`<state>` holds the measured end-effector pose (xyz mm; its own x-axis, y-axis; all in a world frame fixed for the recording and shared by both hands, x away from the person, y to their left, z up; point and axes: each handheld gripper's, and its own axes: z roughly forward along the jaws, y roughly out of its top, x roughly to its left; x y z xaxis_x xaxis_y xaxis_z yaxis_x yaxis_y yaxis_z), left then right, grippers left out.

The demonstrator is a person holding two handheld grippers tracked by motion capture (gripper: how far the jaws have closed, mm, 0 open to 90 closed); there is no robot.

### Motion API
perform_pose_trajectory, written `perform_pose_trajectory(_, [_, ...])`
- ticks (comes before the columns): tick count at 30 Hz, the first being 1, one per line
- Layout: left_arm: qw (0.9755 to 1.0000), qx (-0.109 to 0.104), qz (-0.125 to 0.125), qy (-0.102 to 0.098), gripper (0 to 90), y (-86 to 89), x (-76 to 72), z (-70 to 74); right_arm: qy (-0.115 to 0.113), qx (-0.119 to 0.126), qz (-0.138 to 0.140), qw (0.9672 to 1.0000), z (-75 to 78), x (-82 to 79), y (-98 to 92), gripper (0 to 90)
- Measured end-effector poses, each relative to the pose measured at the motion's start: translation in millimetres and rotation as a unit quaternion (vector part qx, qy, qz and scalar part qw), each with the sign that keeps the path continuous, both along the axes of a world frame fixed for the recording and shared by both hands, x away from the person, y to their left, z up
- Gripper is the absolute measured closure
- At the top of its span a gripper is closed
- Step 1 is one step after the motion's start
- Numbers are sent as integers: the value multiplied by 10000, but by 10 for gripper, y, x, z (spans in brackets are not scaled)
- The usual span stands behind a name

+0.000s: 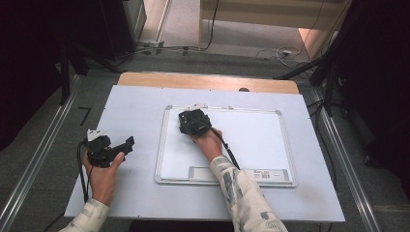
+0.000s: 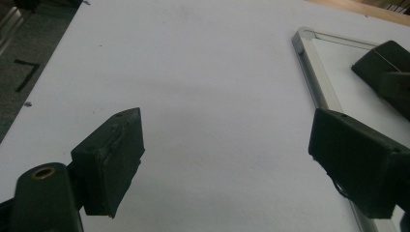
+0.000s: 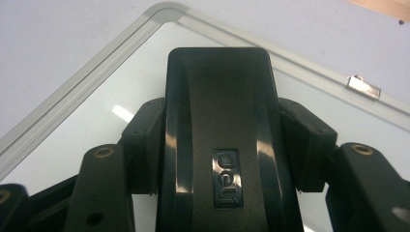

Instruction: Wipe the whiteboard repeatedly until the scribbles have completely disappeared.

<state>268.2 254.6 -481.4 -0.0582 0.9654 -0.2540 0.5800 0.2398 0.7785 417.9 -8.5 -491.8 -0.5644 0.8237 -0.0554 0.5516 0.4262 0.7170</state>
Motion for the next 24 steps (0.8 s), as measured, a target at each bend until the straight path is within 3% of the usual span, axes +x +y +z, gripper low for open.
perform_pose_trajectory(6, [10000,17,-16,16,129,4,6,-5,-34,-3,-111,9999,0,46,47,378])
perform_pose_trajectory(18, [10000,17,1,-32,128,-11,-15,14,62,86,-31,9999,9,-166,10,380])
perform_pose_trajectory(24, [10000,44,-4,-23,129,-15,-9,9,-21,3,65,10000,5,-271,-4,379])
